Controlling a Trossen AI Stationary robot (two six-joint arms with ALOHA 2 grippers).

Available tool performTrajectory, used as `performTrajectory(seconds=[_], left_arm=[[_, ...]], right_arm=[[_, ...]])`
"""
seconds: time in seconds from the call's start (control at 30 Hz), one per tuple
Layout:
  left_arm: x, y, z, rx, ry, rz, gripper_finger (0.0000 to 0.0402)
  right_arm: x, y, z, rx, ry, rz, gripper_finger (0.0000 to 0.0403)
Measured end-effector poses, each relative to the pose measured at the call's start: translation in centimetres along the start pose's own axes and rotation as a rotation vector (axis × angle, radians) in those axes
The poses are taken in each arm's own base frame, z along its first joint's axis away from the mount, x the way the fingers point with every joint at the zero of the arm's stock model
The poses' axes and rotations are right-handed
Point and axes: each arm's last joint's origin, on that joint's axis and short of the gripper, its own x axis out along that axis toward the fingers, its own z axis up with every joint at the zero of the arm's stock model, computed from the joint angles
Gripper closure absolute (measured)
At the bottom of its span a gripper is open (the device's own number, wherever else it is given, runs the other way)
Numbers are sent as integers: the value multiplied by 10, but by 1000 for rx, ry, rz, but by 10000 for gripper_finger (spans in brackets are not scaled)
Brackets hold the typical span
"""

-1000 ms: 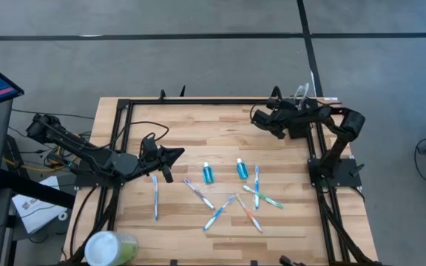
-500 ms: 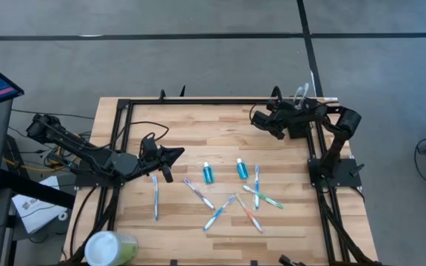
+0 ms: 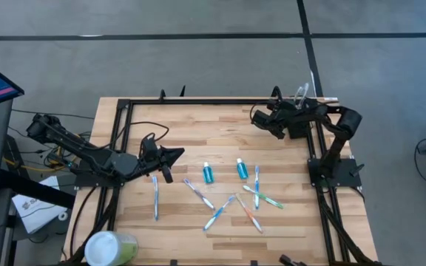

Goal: Pick & Place toothbrushing station
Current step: Put the top green toothbrush into the left section of wire organizer

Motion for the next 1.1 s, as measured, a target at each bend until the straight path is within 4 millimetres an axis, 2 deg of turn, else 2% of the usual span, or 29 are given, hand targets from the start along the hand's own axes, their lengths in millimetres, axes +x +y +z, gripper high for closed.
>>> performTrajectory(seconds=[0.87, 1.1], left_arm=[[-1, 0, 0, 4, 0, -1, 400], [-1, 0, 0, 1, 0, -1, 400]], right_arm=[[-2, 0, -3, 1, -16, 5, 392], [-3, -6, -3, 5, -38, 4, 392]])
